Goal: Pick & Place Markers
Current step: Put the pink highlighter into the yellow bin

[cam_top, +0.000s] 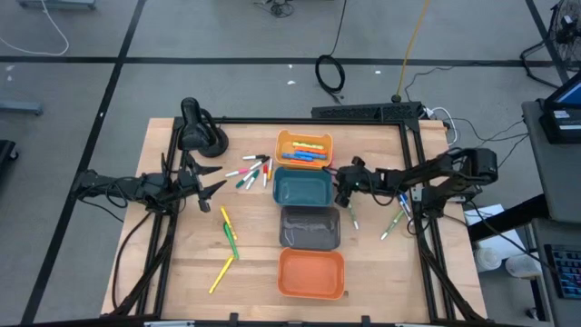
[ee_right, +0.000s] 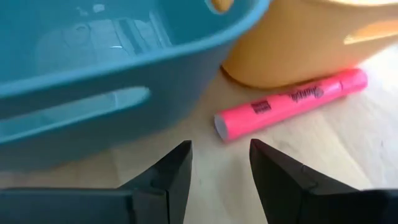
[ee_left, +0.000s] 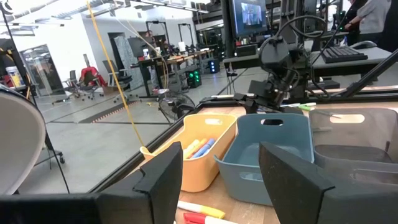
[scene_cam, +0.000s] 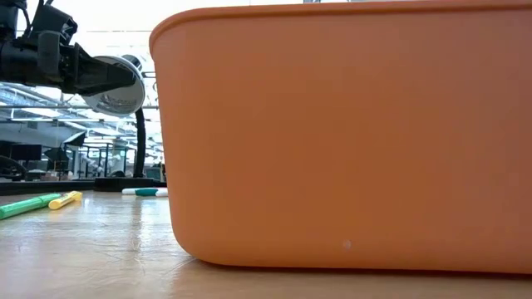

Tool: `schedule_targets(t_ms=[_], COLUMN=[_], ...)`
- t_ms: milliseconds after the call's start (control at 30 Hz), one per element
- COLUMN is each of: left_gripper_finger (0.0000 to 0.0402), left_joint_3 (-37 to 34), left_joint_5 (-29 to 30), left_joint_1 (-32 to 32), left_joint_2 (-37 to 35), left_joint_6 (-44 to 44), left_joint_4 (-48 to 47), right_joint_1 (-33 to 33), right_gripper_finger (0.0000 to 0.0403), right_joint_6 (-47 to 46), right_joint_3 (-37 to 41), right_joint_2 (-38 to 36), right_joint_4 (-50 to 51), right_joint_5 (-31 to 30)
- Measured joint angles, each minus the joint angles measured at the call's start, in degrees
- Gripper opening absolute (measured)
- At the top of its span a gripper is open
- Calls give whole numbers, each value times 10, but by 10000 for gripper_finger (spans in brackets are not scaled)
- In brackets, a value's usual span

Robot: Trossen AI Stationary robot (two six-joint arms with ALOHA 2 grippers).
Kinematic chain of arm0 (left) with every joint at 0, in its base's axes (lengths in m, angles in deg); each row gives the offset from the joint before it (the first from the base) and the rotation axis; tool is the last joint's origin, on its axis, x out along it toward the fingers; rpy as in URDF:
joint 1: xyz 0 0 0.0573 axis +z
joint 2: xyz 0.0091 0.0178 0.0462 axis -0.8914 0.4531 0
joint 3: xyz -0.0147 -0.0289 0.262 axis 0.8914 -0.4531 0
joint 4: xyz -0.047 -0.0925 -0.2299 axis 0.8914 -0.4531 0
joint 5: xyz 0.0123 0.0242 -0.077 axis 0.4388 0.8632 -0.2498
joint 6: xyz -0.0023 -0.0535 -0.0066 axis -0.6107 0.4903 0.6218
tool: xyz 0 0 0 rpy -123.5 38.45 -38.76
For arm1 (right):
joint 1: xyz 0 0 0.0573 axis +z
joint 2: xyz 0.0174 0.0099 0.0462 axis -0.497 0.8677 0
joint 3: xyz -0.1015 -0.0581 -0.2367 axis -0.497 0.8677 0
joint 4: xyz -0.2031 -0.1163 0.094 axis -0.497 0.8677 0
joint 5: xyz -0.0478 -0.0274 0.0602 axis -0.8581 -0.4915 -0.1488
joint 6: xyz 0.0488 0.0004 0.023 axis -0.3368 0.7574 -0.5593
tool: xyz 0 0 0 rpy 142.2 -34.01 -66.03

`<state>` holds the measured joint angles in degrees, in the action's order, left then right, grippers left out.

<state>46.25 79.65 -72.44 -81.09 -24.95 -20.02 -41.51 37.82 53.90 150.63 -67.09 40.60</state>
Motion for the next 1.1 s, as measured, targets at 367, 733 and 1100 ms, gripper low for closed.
schedule_targets(t_ms=[367, 733, 1100], left_gripper_finger=[214, 214, 214], left_joint_3=[0, 0, 0], left_joint_5=[0, 0, 0], left_joint_1=[0, 0, 0], left_joint_2=[0, 0, 0], left_joint_6=[0, 0, 0], left_joint_4=[0, 0, 0], right_joint_1=[-33, -53, -90], right_gripper_finger=[153, 153, 153], right_joint_6=[18, 32, -13], right_joint_3=[0, 0, 0], right_joint_2=[1, 1, 1], right_joint_4=[-42, -61, -15], right_joint_5=[3, 62, -3])
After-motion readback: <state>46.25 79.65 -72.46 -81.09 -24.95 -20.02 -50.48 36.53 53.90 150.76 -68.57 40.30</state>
